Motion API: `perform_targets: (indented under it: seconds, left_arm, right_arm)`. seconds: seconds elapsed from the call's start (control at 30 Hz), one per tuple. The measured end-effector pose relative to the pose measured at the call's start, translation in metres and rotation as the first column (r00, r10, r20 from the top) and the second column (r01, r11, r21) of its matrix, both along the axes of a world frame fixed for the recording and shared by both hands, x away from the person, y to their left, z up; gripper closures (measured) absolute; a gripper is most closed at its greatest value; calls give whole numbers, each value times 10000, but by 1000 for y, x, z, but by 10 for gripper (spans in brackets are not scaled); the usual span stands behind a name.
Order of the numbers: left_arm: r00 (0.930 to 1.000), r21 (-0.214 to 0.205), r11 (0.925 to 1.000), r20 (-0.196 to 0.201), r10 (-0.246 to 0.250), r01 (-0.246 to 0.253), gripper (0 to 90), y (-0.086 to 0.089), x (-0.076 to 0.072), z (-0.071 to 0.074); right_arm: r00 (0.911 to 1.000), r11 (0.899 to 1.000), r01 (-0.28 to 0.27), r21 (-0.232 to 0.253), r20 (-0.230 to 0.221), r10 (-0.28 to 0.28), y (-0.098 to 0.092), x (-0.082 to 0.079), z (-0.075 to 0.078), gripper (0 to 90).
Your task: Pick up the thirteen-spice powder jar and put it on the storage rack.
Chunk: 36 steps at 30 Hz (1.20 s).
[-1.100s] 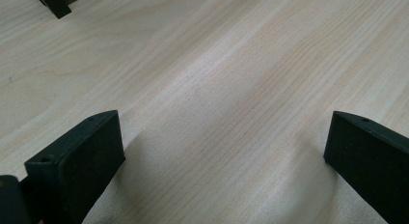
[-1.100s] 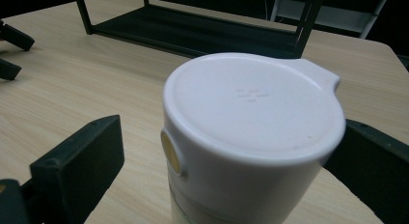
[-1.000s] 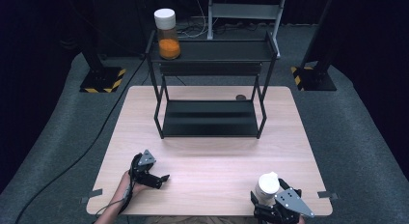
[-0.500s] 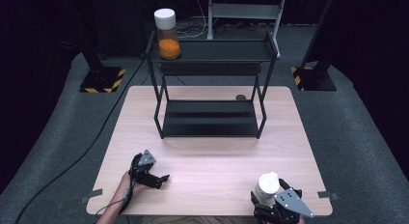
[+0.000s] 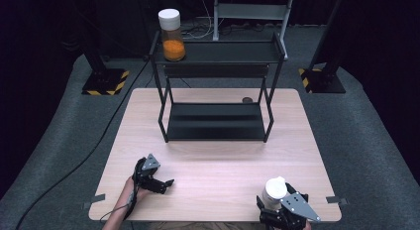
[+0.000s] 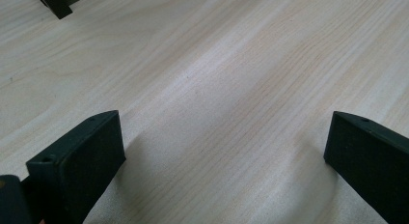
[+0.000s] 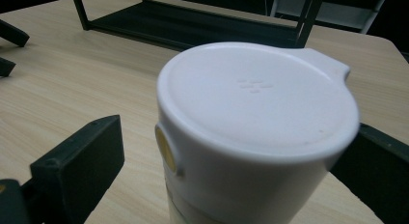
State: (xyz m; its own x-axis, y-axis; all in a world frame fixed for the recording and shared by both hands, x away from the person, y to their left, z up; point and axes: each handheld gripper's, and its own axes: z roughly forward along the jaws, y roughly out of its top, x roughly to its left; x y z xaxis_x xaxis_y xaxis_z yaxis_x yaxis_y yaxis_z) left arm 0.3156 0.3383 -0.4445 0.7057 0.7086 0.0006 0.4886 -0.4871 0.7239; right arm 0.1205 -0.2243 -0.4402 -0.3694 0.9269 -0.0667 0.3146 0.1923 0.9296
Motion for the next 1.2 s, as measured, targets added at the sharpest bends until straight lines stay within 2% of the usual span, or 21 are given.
perform_targets:
  seconds: [0.33, 0.47, 0.7, 0.77, 0.83, 0.97, 1.03, 1.2]
  left_arm:
    - [10000, -7, 10000, -4, 4, -4, 0, 0, 0, 0]
    - [10000, -2, 10000, -3, 0, 0, 0, 0, 0, 0]
    - [10000, -4, 10000, -6, -1, 1, 0, 0, 0, 0]
    - [10000, -3, 10000, -6, -1, 1, 0, 0, 0, 0]
    - [10000, 0, 10000, -5, -3, 3, 0, 0, 0, 0]
    - [10000, -10, 10000, -5, 4, -4, 0, 0, 0, 0]
    - [10000, 3, 10000, -8, -9, 9, 0, 0, 0, 0]
    - [10000, -7, 10000, 0, 1, -1, 0, 0, 0, 0]
  right_arm:
    - [9998, 10000, 40, -2, -196, -40, 1, 8, -10, 0]
    - [9999, 10000, -22, 61, -125, 23, 0, 10, -17, 0]
    - [9998, 9998, 183, 58, 0, -183, 6, 13, -29, 1]
    - [9998, 9997, 190, 165, 30, -191, 5, 13, -33, 44]
    - [9999, 9995, 87, 301, 121, -91, 1, 13, -38, 129]
    - [9999, 9987, -66, 511, -142, 73, -3, 17, -43, 248]
    - [10000, 9987, 32, 517, 17, -33, -2, 15, -46, 294]
    - [9999, 9982, -11, 602, 159, 1, -3, 15, -49, 300]
